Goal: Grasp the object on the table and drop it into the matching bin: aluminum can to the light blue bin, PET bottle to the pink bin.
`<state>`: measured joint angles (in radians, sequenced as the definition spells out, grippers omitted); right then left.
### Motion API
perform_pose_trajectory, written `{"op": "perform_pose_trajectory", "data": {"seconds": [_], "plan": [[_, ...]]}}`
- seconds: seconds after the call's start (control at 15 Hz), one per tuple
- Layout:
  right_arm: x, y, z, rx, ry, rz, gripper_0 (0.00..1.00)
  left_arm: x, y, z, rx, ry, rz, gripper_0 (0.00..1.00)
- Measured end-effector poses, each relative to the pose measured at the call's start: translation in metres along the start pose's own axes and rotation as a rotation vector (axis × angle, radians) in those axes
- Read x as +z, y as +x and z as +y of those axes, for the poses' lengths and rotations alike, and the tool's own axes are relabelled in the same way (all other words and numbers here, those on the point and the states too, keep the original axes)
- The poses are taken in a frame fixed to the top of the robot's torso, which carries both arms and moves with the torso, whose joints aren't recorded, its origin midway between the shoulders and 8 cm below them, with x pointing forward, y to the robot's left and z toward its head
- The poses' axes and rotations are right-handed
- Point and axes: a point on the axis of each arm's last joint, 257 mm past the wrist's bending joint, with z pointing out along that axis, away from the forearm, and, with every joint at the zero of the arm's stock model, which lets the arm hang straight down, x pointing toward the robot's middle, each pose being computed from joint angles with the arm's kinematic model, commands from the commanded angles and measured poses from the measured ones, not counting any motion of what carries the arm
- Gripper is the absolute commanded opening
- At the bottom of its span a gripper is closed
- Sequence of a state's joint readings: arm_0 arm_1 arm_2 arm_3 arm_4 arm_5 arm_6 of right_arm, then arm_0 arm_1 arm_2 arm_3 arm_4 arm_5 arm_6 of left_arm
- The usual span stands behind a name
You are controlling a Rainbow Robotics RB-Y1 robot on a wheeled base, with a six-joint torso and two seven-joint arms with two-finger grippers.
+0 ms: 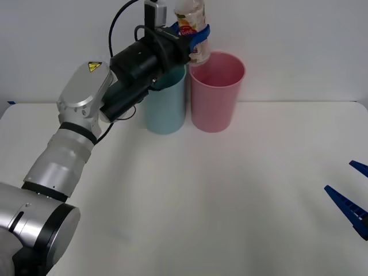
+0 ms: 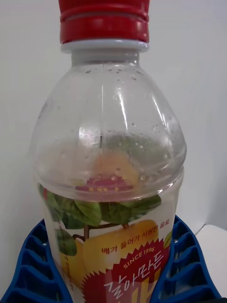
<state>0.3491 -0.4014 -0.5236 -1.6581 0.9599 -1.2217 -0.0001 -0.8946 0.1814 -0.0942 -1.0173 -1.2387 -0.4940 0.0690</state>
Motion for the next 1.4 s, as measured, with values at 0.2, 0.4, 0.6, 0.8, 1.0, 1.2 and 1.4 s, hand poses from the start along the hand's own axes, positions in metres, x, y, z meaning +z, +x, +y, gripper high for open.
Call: {"op": "perform_pose_trajectory", "data": {"seconds": [0.2, 0.4, 0.6, 0.8, 1.0, 1.2, 1.4], "plan": [[0.000, 0.000, 0.000, 0.000, 0.000, 0.000, 1.00, 0.026, 0.002, -0.005, 0.048, -0.034, 0.025, 0.00], [0.000, 0.000, 0.000, 0.000, 0.000, 0.000, 1.00, 0.042, 0.006, -0.016, 0.069, -0.063, 0.035, 0.00], [0.000, 0.000, 0.000, 0.000, 0.000, 0.000, 1.00, 0.053, 0.013, -0.033, 0.076, -0.081, 0.045, 0.00], [0.000, 0.000, 0.000, 0.000, 0.000, 0.000, 1.00, 0.055, 0.013, -0.037, 0.075, -0.082, 0.045, 0.06], [0.000, 0.000, 0.000, 0.000, 0.000, 0.000, 1.00, 0.055, 0.013, -0.037, 0.068, -0.081, 0.044, 1.00], [0.000, 0.000, 0.000, 0.000, 0.000, 0.000, 1.00, 0.054, 0.014, -0.035, 0.070, -0.082, 0.045, 1.00], [0.000, 0.000, 0.000, 0.000, 0.000, 0.000, 1.00, 0.052, 0.013, -0.031, 0.059, -0.085, 0.043, 1.00]]}}
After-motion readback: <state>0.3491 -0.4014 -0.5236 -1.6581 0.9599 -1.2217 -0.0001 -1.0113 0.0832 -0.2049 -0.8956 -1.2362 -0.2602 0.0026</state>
